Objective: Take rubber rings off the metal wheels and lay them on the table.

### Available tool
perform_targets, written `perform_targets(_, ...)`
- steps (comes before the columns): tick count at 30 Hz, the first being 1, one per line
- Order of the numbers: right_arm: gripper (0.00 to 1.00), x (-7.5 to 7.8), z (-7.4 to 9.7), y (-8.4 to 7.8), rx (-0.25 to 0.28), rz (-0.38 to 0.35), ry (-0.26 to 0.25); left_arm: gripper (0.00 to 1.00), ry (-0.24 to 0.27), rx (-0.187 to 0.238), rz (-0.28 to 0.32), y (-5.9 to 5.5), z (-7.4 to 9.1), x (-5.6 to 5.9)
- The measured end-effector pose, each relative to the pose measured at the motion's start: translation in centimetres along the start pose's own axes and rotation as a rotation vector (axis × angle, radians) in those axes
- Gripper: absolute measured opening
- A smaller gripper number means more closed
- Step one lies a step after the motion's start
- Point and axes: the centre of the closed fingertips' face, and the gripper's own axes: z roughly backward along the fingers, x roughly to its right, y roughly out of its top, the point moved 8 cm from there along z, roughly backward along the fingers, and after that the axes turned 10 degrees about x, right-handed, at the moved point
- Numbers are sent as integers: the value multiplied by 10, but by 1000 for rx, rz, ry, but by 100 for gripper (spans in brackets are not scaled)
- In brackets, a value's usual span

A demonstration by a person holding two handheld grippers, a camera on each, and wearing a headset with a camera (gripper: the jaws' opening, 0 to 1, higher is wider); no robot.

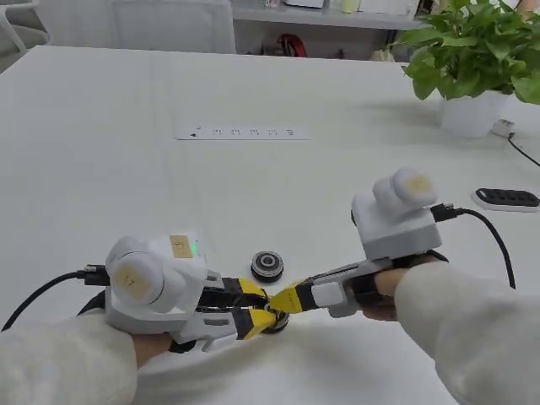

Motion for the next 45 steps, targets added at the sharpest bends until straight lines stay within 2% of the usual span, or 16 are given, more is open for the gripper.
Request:
perform_targets(11,0,7,8,0,5,-23,-42,15,-10,-30,1,3,1,0)
perform_targets(13,0,7,10,1,10,-24,-44,16,-10,-29,24,6,3,1)
perform_targets(17,0,8,14,4,34,-30,-50,20,-16,-14,3,15,6,1)
perform_targets(22,0,3,15,7,54,-33,-58,30,-21,-12,3,26,12,3)
perform_targets(25,0,2,16,9,69,-31,-56,32,-17,-10,-9,32,15,2)
perform_targets(29,0,1,18,13,89,-31,-58,39,-6,4,4,42,19,1)
perform_targets(34,0,-1,19,18,116,-24,-51,43,-15,-12,-50,53,23,3)
perform_targets(39,0,-6,19,22,133,-13,-40,57,1,-22,-89,61,30,4)
perform_targets(45,0,-9,18,27,152,-5,-23,61,10,-21,-92,64,45,6)
